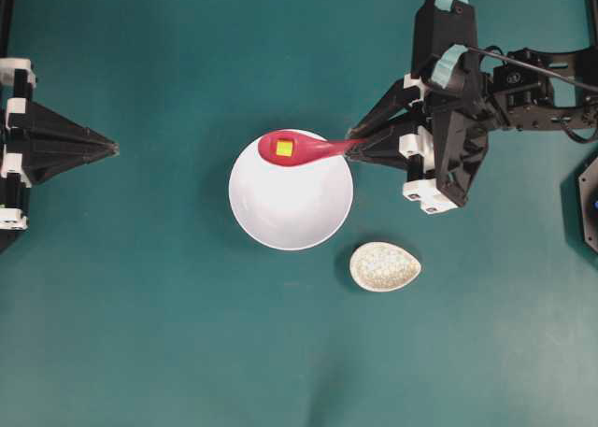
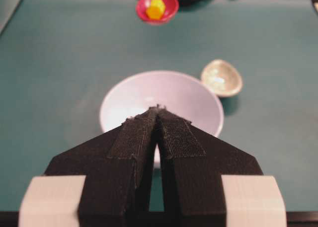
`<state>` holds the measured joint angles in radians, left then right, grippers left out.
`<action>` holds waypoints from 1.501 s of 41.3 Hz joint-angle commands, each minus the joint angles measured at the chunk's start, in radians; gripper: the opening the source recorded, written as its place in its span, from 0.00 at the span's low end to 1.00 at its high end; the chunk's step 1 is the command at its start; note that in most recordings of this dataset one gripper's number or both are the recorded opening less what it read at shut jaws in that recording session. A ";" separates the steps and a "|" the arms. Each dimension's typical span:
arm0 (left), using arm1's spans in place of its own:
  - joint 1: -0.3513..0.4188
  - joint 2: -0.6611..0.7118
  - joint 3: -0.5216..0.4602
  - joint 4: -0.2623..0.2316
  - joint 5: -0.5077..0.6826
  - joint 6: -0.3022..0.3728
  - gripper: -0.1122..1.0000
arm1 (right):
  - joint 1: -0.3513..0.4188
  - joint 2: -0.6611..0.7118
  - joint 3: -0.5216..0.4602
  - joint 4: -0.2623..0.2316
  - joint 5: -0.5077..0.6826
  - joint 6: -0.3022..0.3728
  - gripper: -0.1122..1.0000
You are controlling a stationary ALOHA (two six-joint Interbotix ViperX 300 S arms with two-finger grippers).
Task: Scoop the yellow hexagonal prism block from the bowl with a spoon using the right arm.
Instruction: 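Lift the spoon with the yellow block up out of the bowl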
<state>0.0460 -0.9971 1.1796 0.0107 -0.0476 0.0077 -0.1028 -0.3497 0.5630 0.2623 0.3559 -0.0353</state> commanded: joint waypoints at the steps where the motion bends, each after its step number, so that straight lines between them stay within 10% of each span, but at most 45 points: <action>1: 0.002 0.005 -0.025 0.003 -0.003 0.003 0.10 | 0.000 -0.020 -0.011 -0.002 -0.008 -0.003 0.32; 62: 0.002 -0.006 -0.026 0.003 -0.003 -0.015 0.10 | 0.005 -0.023 0.008 -0.002 -0.011 -0.003 0.32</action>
<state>0.0445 -1.0032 1.1796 0.0107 -0.0476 -0.0046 -0.1028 -0.3482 0.5737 0.2608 0.3559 -0.0383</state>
